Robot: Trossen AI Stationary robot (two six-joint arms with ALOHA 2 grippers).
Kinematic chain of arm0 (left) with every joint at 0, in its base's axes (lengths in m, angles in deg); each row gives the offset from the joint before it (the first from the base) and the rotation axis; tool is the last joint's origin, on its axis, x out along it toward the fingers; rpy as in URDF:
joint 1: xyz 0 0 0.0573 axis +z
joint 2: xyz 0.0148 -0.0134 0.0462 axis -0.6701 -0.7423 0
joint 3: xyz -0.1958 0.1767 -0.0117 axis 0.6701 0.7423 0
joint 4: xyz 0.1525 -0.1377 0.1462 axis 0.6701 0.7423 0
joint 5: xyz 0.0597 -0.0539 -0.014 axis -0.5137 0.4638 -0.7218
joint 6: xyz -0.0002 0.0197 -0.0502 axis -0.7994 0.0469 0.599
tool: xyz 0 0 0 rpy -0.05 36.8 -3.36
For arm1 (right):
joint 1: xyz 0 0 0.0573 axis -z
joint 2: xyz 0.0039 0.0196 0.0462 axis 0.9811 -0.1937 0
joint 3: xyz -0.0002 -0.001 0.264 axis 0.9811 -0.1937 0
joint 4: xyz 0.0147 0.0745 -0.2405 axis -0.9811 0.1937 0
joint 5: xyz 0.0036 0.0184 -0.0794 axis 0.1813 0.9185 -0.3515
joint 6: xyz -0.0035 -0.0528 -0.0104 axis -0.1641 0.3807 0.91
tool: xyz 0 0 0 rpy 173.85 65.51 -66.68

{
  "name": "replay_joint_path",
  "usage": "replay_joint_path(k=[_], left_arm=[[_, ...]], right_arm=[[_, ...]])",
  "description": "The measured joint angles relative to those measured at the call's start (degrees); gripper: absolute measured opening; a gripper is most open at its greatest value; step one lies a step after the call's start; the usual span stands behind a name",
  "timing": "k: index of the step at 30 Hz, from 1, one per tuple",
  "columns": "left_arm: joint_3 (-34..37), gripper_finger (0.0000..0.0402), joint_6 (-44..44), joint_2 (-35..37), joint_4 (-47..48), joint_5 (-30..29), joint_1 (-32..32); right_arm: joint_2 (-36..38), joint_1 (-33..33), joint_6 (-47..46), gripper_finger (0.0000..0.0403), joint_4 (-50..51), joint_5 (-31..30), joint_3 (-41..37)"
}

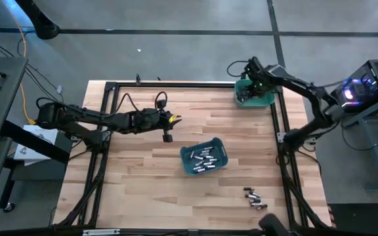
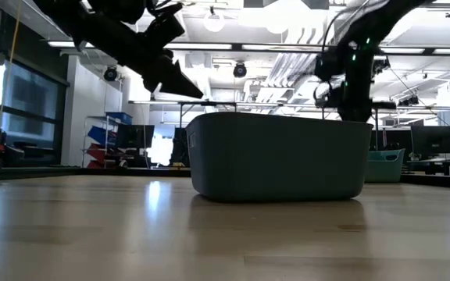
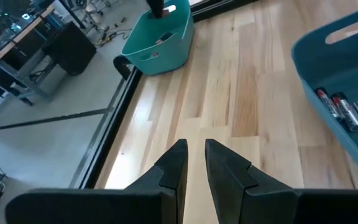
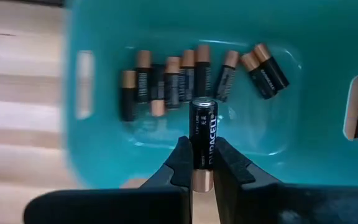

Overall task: Sort batteries
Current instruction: Put the black battery into the green bin

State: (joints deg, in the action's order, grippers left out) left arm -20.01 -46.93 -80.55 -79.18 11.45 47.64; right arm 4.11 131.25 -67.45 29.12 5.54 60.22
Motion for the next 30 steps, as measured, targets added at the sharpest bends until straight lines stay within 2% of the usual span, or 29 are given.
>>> replay_joint_path(k=[6, 14, 21, 30], left_arm=[[0.0, 0.0048, 0.0, 0.0, -0.1, 0.2, 0.0], [0.0, 0.0048, 0.0, 0.0, -0.5, 0.2, 0.0], [0.0, 0.0048, 0.0, 0.0, -0.8, 0.3, 0.0], [0.0, 0.0048, 0.0, 0.0, -0.8, 0.3, 0.0]], right_arm=[[-7.9, 4.1, 2.4, 0.0014, -1.0, -0.1, 0.0], [-15.4, 6.5, 4.4, 0.0016, -4.1, -3.1, 0.0], [-18.1, 7.7, 4.4, 0.0057, -4.4, -4.2, 0.0], [-16.1, 7.3, 6.4, 0.0123, -1.6, -7.0, 2.6]])
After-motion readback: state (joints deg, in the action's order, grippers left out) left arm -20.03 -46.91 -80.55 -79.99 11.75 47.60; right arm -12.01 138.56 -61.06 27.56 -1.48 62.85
